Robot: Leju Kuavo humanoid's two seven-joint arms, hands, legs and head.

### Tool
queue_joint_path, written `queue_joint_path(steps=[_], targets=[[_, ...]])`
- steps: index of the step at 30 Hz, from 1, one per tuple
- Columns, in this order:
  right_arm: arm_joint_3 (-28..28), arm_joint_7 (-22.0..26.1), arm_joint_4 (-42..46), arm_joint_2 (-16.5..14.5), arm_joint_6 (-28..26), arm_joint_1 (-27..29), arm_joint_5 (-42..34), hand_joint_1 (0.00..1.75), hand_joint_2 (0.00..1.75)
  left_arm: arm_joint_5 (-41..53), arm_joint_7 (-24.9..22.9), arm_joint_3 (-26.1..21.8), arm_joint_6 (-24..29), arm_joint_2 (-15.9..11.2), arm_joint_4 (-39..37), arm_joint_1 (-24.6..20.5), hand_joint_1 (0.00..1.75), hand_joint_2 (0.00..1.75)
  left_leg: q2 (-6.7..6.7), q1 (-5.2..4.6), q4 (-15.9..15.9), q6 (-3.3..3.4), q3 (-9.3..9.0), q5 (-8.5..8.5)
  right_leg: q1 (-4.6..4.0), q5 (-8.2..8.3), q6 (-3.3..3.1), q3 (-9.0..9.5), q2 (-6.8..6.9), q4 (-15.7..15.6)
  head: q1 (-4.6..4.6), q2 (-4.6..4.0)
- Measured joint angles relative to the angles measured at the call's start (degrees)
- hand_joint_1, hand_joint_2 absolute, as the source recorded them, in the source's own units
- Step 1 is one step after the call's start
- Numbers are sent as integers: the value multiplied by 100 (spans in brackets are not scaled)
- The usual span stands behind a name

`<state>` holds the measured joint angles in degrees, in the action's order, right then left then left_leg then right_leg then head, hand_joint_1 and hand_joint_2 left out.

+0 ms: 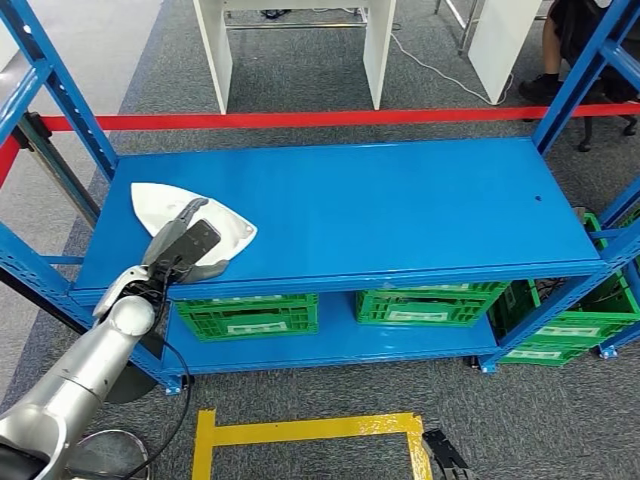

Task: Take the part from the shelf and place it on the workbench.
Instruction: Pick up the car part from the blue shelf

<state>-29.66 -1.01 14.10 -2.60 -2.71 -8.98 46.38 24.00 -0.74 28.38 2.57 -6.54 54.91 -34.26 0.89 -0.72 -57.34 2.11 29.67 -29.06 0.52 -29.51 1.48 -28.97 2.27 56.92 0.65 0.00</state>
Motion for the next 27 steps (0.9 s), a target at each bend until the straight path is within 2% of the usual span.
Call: queue_joint_path(steps=[8, 21, 27], targets=[[33, -18, 0, -4, 33, -12, 27, 0, 175, 221, -146, 37, 189, 78, -206, -95, 0, 175, 0, 0, 0, 0, 0, 0, 0, 0, 0, 0, 1, 0, 1, 0], [297, -156, 0, -26, 128, -158, 166, 0, 175, 473, -170, 87, 472, 605, -1298, -571, 0, 175, 0, -1, -3, 0, 0, 0, 0, 2, 1, 1, 0, 0, 1, 0], [392, -179, 1, -45, 165, -189, 194, 0, 175, 483, -173, 102, 504, 732, -1592, -680, 0, 175, 0, 0, -3, 0, 0, 0, 0, 2, 1, 1, 0, 1, -1, 0]])
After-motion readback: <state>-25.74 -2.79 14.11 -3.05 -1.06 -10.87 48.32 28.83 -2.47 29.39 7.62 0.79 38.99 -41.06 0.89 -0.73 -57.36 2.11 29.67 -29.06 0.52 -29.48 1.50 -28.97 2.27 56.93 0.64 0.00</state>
